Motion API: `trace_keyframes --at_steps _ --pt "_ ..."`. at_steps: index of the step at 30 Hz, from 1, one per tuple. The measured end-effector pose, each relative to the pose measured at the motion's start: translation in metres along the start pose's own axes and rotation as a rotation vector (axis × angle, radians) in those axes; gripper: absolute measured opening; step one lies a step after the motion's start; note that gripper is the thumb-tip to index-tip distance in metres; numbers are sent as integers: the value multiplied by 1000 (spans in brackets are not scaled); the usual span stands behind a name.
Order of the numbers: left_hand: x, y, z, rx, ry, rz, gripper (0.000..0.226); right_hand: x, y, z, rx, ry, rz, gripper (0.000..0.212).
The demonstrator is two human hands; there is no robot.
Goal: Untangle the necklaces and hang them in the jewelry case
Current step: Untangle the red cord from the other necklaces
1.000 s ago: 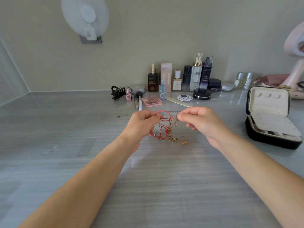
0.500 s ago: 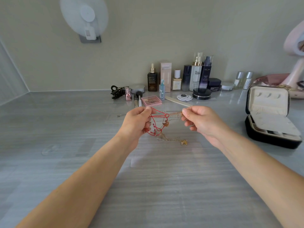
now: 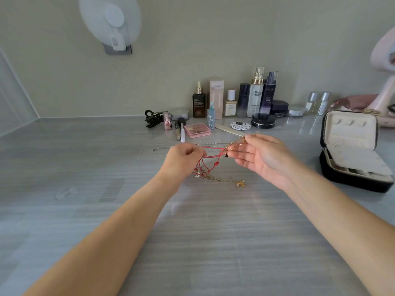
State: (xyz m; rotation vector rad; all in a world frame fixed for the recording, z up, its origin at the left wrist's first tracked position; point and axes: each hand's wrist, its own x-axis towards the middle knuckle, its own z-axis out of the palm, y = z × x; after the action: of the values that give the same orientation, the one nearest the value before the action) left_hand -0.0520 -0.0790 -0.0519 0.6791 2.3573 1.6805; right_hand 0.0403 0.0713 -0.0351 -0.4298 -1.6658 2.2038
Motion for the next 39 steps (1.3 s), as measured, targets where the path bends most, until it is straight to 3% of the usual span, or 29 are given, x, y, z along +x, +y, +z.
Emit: trace_keyframes --at_steps 3,6,11,15,22,27,29,32,34,36,39 --pt "-2 -1 4 116 0 87 15 0 1 -1 -7 -20 -5 15" --pt "-4 -2 6 246 -5 212 26 -1 1 0 -20 -36 -12 15" --pt "-13 3 10 131 -138 278 24 -4 3 3 -77 -89 -25 17" --pt "-11 2 11 32 -140 205 12 -4 2 3 -94 -104 -26 17" --pt "-12 11 6 -230 -56 1 27 -2 4 1 -80 -60 -49 24" --pt "-11 13 3 -366 -65 -64 18 -2 4 1 -38 -74 -41 26" --pt "-9 11 3 -261 -13 -54 18 -2 4 1 -23 -99 -35 27" --pt "-7 5 6 109 15 30 7 -3 4 2 -23 -144 -30 26" --pt "-8 1 7 276 -4 137 28 -3 5 3 -36 -167 -31 25" --pt "-12 2 10 298 -76 255 37 -3 5 3 -50 -190 -35 24" --pt "-19 5 17 236 -217 317 23 -4 6 4 -87 -217 -50 24"
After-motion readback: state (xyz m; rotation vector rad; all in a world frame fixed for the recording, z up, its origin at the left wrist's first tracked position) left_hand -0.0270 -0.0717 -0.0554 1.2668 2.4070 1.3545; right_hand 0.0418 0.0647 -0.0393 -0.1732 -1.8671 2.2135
